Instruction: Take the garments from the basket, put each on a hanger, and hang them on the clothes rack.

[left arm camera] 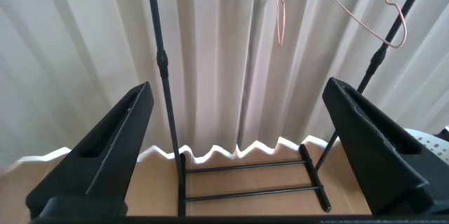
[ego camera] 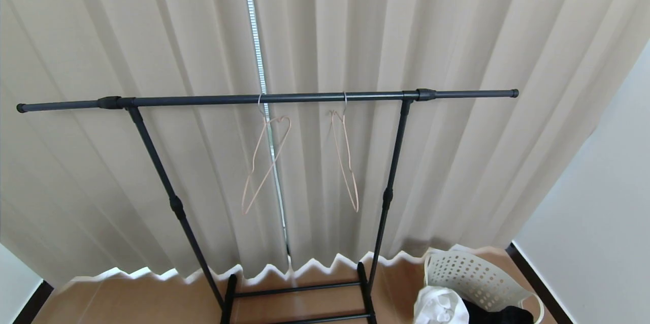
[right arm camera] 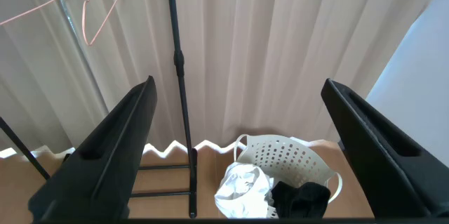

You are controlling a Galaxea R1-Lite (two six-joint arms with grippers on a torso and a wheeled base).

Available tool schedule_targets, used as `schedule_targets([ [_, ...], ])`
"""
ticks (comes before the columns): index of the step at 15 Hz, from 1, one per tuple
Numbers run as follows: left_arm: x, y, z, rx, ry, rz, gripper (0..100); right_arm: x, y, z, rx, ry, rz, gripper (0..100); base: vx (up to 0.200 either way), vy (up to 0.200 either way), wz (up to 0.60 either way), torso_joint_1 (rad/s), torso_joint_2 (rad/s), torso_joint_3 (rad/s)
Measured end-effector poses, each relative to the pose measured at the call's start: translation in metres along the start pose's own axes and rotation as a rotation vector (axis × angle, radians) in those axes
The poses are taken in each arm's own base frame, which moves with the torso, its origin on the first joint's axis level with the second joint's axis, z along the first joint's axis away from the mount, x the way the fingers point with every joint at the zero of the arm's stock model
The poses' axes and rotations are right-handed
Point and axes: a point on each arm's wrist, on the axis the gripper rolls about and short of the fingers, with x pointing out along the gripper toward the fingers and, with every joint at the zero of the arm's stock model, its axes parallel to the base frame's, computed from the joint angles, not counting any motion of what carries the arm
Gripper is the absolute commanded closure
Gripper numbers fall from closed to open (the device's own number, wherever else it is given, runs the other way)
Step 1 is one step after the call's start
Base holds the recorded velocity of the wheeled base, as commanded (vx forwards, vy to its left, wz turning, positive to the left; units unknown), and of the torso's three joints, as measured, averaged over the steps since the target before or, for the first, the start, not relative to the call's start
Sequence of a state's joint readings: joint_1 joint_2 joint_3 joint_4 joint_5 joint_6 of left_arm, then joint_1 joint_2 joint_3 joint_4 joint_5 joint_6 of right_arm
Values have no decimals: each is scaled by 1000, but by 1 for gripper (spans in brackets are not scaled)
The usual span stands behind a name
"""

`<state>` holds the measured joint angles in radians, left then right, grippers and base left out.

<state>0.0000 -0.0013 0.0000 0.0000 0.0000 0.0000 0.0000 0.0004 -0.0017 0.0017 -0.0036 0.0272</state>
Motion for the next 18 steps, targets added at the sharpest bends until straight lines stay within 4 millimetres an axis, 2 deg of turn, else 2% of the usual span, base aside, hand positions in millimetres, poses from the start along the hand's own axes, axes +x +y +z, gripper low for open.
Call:
schedule_targets([
  [18,0,0,0,0,0,0,0,0,0,0,-1,-2,-3,0,0,0,0,0,0,0],
])
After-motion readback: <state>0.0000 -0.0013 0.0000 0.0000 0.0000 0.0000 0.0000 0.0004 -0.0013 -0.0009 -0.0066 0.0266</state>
